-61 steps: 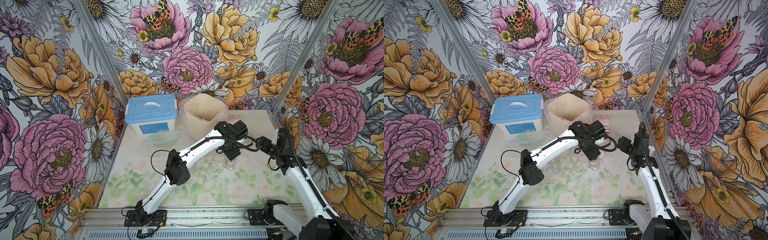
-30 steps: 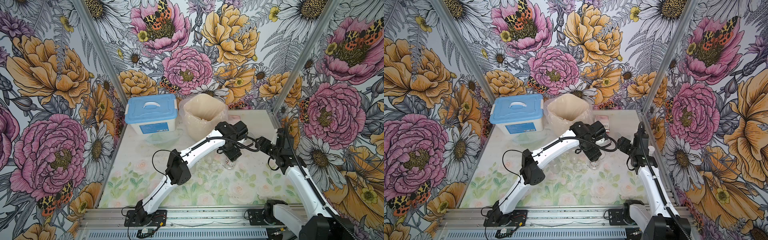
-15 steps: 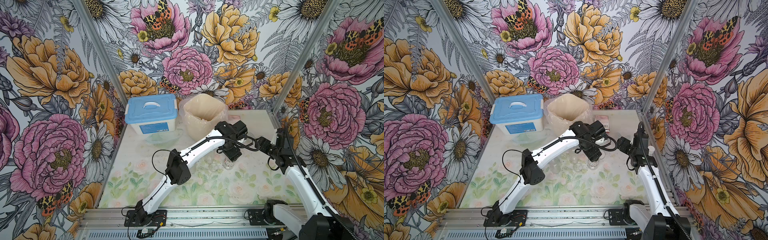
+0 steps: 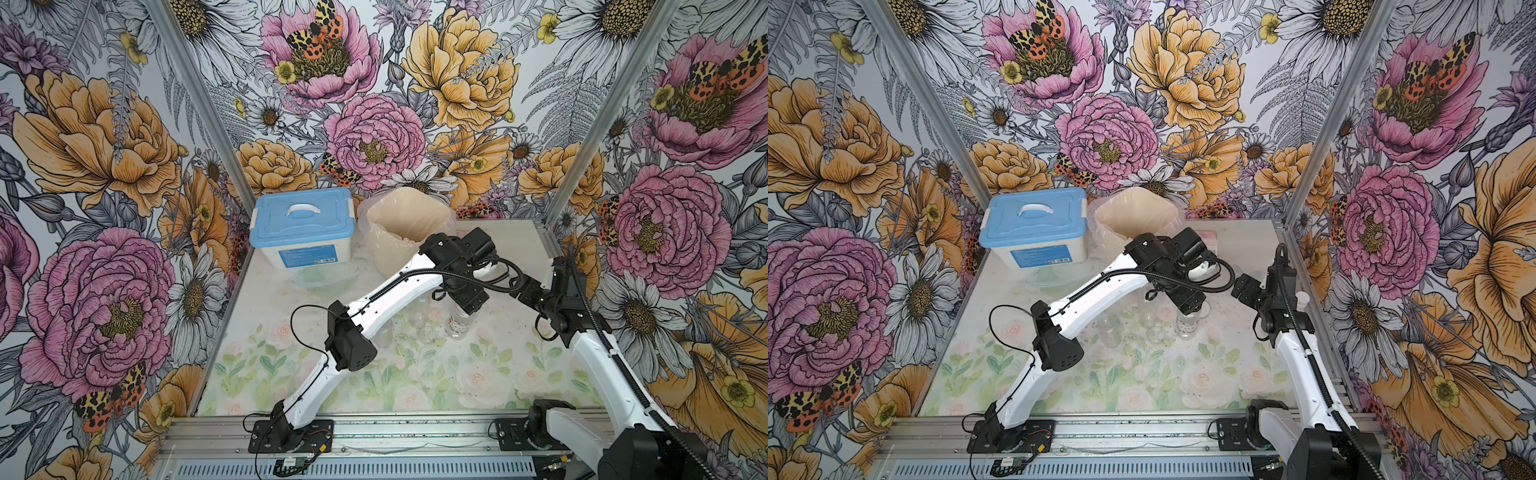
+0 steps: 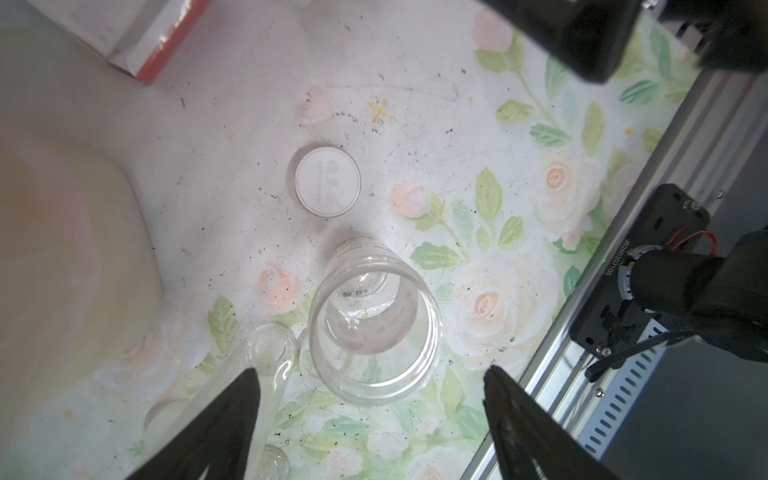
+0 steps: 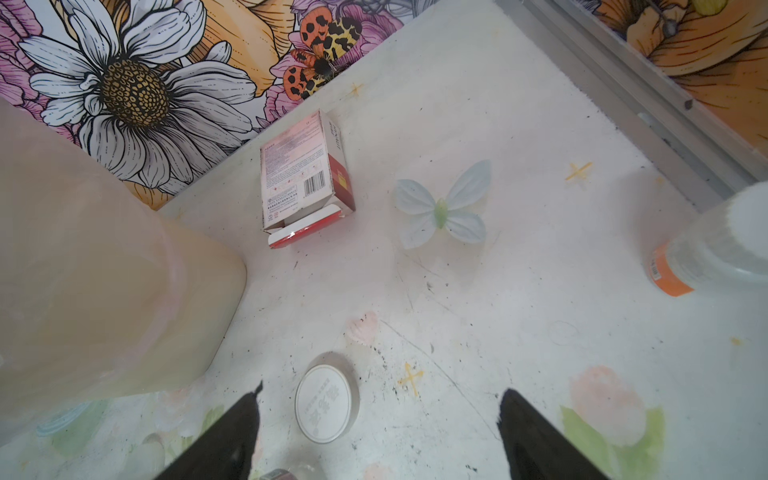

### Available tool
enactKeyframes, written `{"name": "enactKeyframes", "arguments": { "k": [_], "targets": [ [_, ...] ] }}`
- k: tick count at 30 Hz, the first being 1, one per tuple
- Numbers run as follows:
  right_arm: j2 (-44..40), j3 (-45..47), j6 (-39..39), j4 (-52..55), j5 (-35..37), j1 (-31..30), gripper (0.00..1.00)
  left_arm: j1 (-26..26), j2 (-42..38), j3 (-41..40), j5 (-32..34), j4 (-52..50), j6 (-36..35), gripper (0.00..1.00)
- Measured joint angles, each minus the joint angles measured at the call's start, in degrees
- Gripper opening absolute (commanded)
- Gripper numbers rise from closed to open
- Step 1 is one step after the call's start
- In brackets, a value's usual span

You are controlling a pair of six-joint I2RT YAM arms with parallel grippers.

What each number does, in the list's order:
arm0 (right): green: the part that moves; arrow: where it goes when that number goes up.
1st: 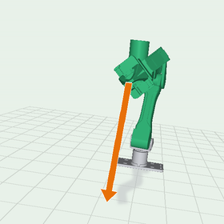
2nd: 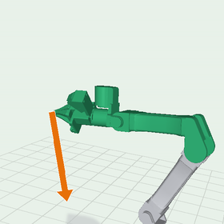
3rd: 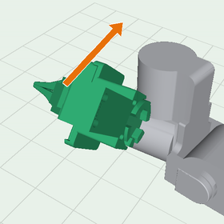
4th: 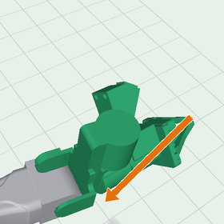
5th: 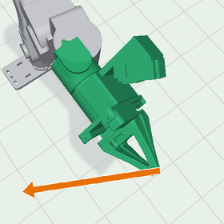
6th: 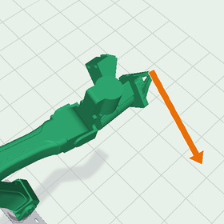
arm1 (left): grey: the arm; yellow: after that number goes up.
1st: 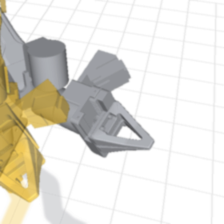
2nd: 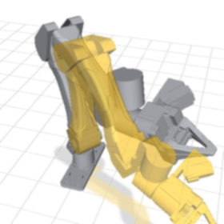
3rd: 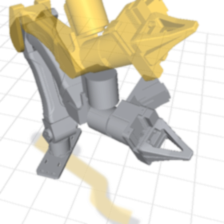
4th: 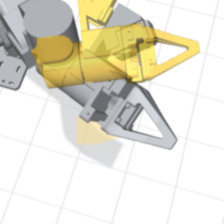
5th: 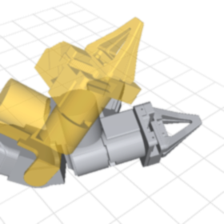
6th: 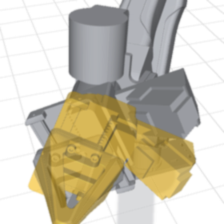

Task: Empty the moldy dried flower tea in the jars
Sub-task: Place the jar at the center of the board, then reset both arms

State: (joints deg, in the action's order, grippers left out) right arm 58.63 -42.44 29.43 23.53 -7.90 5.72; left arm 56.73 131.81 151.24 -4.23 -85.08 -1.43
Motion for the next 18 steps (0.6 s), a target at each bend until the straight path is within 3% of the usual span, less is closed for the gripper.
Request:
{"name": "enactKeyframes", "arguments": {
  "k": [6, 9, 12, 18],
  "targets": [
    [-0.26, 0.0, -0.9, 0.0, -0.7, 0.0, 0.91, 0.04, -8.09, 2.34, 3.82, 0.72, 0.0, 0.9],
    [-0.9, -0.02, -1.75, 0.0, -1.09, 0.0, 0.92, 0.04, -14.08, -0.63, 7.37, 2.93, 0.0, 0.92],
    [-1.64, -0.02, -2.64, 0.0, -1.68, 0.0, 0.93, -0.02, -22.75, -10.29, 11.47, 8.07, 0.0, 0.95],
    [-2.49, -0.02, -4.96, 0.0, -2.27, 0.0, 0.95, -4.5, -45.94, -43.6, 15.26, 27.54, 2.16, 0.99]
  ]
}}
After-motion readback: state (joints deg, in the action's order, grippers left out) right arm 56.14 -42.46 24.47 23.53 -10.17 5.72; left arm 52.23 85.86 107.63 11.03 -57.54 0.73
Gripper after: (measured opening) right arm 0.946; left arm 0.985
